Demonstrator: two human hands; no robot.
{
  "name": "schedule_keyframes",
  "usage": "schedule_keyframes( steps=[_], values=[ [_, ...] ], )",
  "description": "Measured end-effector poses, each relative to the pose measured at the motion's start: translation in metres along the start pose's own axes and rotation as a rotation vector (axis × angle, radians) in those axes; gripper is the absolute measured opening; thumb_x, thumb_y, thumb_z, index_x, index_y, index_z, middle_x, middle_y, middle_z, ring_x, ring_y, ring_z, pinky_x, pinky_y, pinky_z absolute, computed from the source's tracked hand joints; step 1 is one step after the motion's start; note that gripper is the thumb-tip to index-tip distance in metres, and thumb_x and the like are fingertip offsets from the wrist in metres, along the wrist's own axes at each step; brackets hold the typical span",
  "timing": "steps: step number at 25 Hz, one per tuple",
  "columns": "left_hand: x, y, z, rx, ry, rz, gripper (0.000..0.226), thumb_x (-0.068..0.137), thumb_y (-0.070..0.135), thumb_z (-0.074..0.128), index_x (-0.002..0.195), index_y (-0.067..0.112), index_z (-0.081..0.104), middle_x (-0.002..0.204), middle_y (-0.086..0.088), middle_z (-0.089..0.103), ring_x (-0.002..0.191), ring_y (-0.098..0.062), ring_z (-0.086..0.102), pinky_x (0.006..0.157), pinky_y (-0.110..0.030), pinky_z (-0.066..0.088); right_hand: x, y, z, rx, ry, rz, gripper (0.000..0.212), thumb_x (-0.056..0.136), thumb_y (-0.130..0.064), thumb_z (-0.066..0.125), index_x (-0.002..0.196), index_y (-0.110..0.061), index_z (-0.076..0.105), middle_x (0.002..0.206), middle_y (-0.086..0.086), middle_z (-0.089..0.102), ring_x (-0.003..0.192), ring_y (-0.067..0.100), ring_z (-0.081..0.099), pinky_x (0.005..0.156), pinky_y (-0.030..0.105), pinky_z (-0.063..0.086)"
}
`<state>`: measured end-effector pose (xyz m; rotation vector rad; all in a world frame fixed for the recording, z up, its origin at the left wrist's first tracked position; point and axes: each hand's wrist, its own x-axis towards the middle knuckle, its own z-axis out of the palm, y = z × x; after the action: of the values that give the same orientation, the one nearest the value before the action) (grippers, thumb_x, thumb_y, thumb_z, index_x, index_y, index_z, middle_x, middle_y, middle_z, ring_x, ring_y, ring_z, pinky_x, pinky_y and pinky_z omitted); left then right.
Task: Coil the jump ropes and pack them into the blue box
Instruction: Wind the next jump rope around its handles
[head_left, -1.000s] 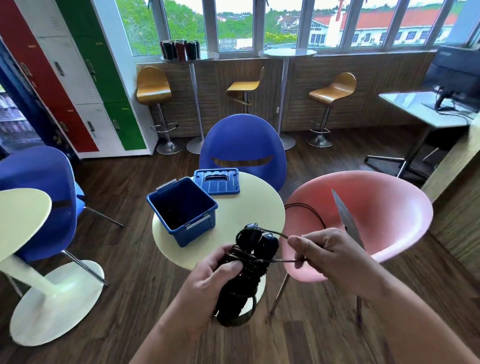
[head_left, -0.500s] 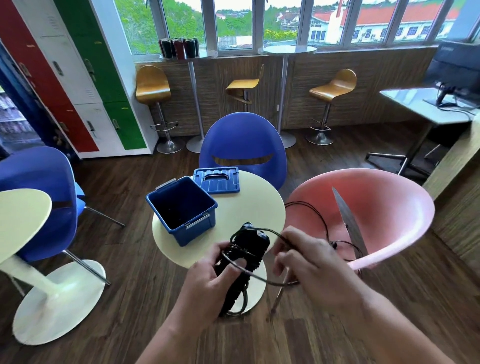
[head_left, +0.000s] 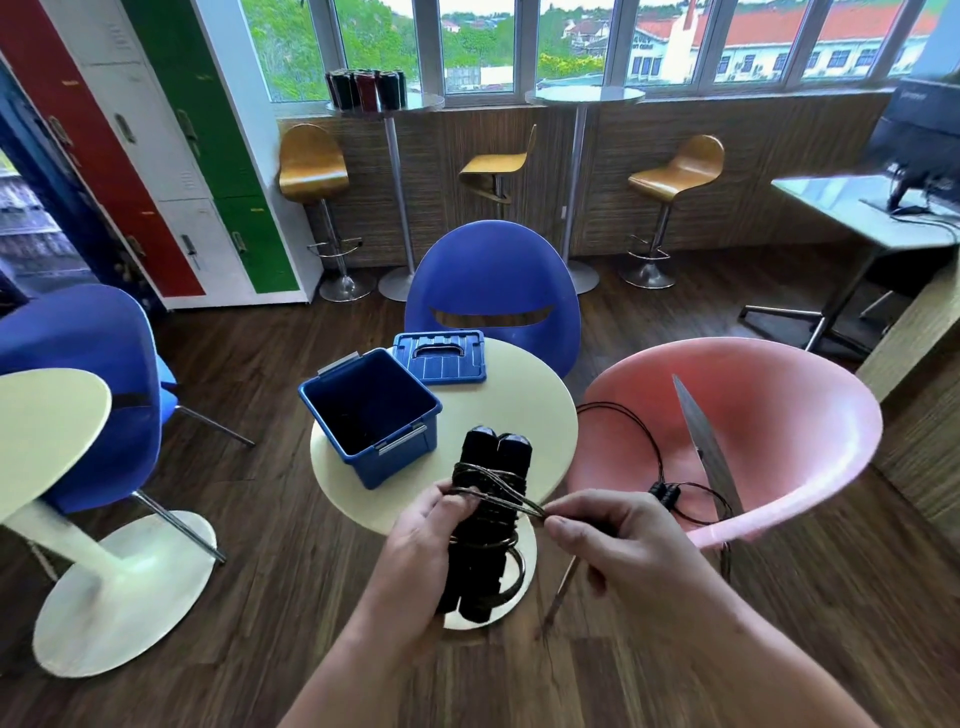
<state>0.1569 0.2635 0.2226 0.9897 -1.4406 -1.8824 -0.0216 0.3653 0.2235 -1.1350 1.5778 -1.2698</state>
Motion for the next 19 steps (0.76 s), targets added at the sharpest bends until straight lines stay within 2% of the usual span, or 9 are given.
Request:
schedule_keyframes(
  steps=[2, 4, 5, 7, 9, 11, 14, 17, 19],
  values=[
    [0.002, 0.001, 0.005, -0.064, 0.036, -0.034, 0.029, 0.103, 0.016, 0.046, 0.108, -0.005, 0.065, 0.083, -0.018, 0.068, 0.067, -0.025, 0.065, 0.049, -0.031, 0.052, 0.004, 0.001, 0.001, -0.152, 0.048, -0.032, 0.006, 0.088, -0.024, 0.079, 0.084, -0.027, 0.083, 0.078, -0.005, 0.067, 0.066, 0.01, 0.059, 0.058, 0.027, 0.051],
    [0.005, 0.0, 0.007, -0.049, 0.09, -0.02, 0.027, 0.102, 0.017, 0.045, 0.106, -0.003, 0.064, 0.083, -0.018, 0.067, 0.068, -0.026, 0.063, 0.049, -0.033, 0.05, 0.008, 0.002, 0.0, -0.288, 0.086, -0.06, 0.003, 0.084, -0.034, 0.081, 0.082, -0.032, 0.082, 0.08, -0.004, 0.067, 0.073, 0.013, 0.061, 0.066, 0.033, 0.05],
    [0.007, -0.002, 0.007, -0.032, 0.12, 0.005, 0.024, 0.102, 0.015, 0.046, 0.106, 0.001, 0.064, 0.084, -0.015, 0.068, 0.07, -0.024, 0.064, 0.052, -0.033, 0.051, 0.01, 0.0, -0.001, -0.266, 0.089, -0.063, 0.005, 0.084, -0.036, 0.081, 0.083, -0.031, 0.082, 0.078, -0.003, 0.07, 0.072, 0.012, 0.062, 0.068, 0.034, 0.049],
    [0.009, -0.006, 0.008, -0.043, 0.177, 0.058, 0.019, 0.102, 0.013, 0.049, 0.11, 0.009, 0.065, 0.088, -0.011, 0.071, 0.077, -0.021, 0.067, 0.065, -0.035, 0.053, 0.014, -0.002, -0.002, -0.125, 0.064, -0.056, 0.012, 0.086, -0.034, 0.079, 0.084, -0.022, 0.081, 0.071, 0.007, 0.07, 0.066, 0.013, 0.057, 0.064, 0.034, 0.044],
    [0.01, -0.009, 0.008, -0.061, 0.2, 0.1, 0.017, 0.102, 0.013, 0.053, 0.112, 0.015, 0.066, 0.094, -0.009, 0.073, 0.083, -0.019, 0.069, 0.074, -0.036, 0.053, 0.016, -0.005, -0.001, -0.047, 0.051, -0.036, 0.015, 0.09, -0.027, 0.076, 0.081, -0.016, 0.079, 0.061, 0.007, 0.057, 0.058, 0.015, 0.048, 0.056, 0.031, 0.037],
    [0.01, -0.01, 0.008, -0.055, 0.214, 0.124, 0.017, 0.101, 0.015, 0.055, 0.115, 0.017, 0.066, 0.098, -0.009, 0.074, 0.086, -0.019, 0.071, 0.075, -0.036, 0.054, 0.018, -0.007, 0.002, -0.029, 0.049, -0.036, 0.016, 0.093, -0.021, 0.074, 0.079, -0.014, 0.076, 0.059, 0.005, 0.058, 0.054, 0.014, 0.052, 0.054, 0.03, 0.043],
    [0.009, -0.009, 0.007, -0.053, 0.214, 0.144, 0.019, 0.101, 0.017, 0.057, 0.119, 0.02, 0.064, 0.099, -0.009, 0.074, 0.087, -0.019, 0.071, 0.074, -0.036, 0.055, 0.02, -0.011, 0.007, -0.007, 0.066, -0.058, 0.014, 0.095, -0.015, 0.071, 0.082, -0.013, 0.075, 0.068, 0.011, 0.072, 0.061, 0.014, 0.068, 0.059, 0.03, 0.054],
    [0.008, -0.01, 0.008, -0.043, 0.215, 0.16, 0.018, 0.102, 0.016, 0.057, 0.118, 0.021, 0.064, 0.096, -0.007, 0.074, 0.084, -0.02, 0.07, 0.073, -0.038, 0.057, 0.02, -0.011, 0.014, 0.022, 0.131, -0.11, 0.013, 0.096, -0.01, 0.067, 0.085, -0.012, 0.073, 0.067, 0.01, 0.072, 0.059, 0.014, 0.066, 0.051, 0.029, 0.051],
    [0.007, -0.011, 0.01, -0.033, 0.204, 0.158, 0.018, 0.102, 0.015, 0.056, 0.116, 0.021, 0.065, 0.093, -0.006, 0.073, 0.082, -0.019, 0.069, 0.07, -0.033, 0.056, 0.019, -0.011, 0.02, 0.062, 0.185, -0.139, 0.015, 0.097, -0.008, 0.066, 0.085, -0.013, 0.072, 0.066, 0.008, 0.07, 0.058, 0.015, 0.064, 0.047, 0.028, 0.047]
  ],
)
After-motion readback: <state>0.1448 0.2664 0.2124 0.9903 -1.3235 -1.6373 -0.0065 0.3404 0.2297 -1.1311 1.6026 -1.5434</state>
